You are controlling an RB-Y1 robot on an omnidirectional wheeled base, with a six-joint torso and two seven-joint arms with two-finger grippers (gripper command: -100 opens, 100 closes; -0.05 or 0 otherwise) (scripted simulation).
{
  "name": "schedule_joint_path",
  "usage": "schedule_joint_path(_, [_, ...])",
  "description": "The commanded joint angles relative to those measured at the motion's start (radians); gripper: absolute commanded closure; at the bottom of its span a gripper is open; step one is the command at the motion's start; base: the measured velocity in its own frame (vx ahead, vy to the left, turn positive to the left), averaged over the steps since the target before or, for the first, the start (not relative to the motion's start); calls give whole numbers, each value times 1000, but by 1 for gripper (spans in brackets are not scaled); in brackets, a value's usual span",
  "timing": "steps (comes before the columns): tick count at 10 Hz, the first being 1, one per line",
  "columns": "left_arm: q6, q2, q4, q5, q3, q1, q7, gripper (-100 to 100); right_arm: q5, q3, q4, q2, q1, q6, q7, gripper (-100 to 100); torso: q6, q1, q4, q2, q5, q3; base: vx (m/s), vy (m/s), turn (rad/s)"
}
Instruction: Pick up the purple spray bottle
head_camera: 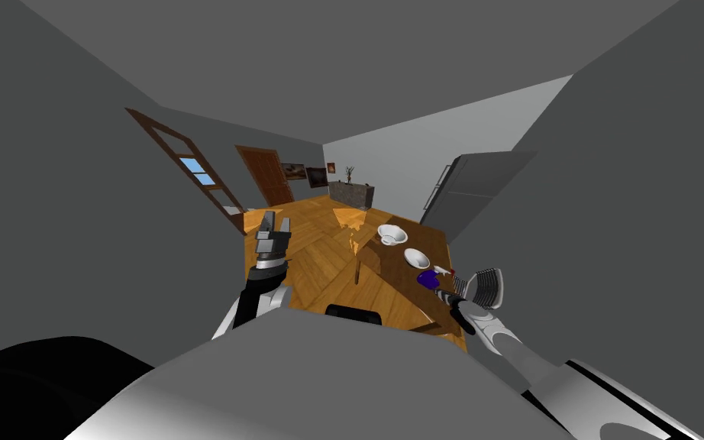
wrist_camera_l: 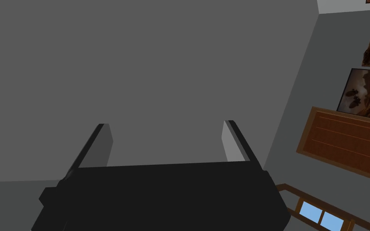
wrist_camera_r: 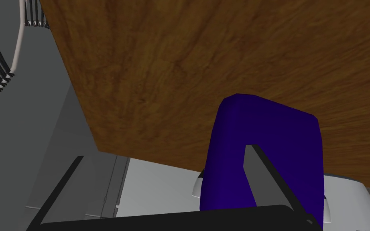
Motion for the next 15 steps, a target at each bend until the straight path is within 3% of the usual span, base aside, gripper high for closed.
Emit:
schedule_joint_path(1, [0,0,0,0,0,0,0,0,-6,-13,1,-12,-4,-50,48,-100,0,0,0,0,0,0,-88,-93,212])
schedule_joint_path(3, [0,0,0,0,0,0,0,0,-6,-13,1,-12,-4,-81,48,-100,0,-1,0,2,0,1,-58,-69,29])
schedule_joint_path(6, [0,0,0,0,0,0,0,0,-33,-11,-4,-37,-14,-186,121,-100,0,0,0,0,0,0,-58,-71,172])
schedule_joint_path(7, [0,0,0,0,0,0,0,0,-33,-11,-4,-37,-14,-200,121,-100,-1,0,0,0,0,0,-54,-92,101])
schedule_joint_path(8, [0,0,0,0,0,0,0,0,-47,-11,-7,-49,-19,-235,157,-100,0,-1,0,0,0,0,-77,-111,214])
schedule_joint_path(9, [0,0,0,0,0,0,0,0,-47,-11,-7,-49,-19,-257,157,-100,0,-3,0,1,-1,1,-73,-94,107])
schedule_joint_path(12, [0,0,0,0,0,0,0,0,-76,-10,-14,-73,-29,-339,219,-100,1,-1,0,0,0,0,-69,-91,154])
schedule_joint_path(14, [0,0,0,0,0,0,0,0,-76,-10,-14,-73,-29,-365,228,-100,1,-1,0,-1,-1,0,-36,-57,56])
schedule_joint_path(15, [0,0,0,0,0,0,0,0,-90,-9,-18,-84,-34,-408,261,-100,1,2,-1,-3,0,-1,-50,-64,156])
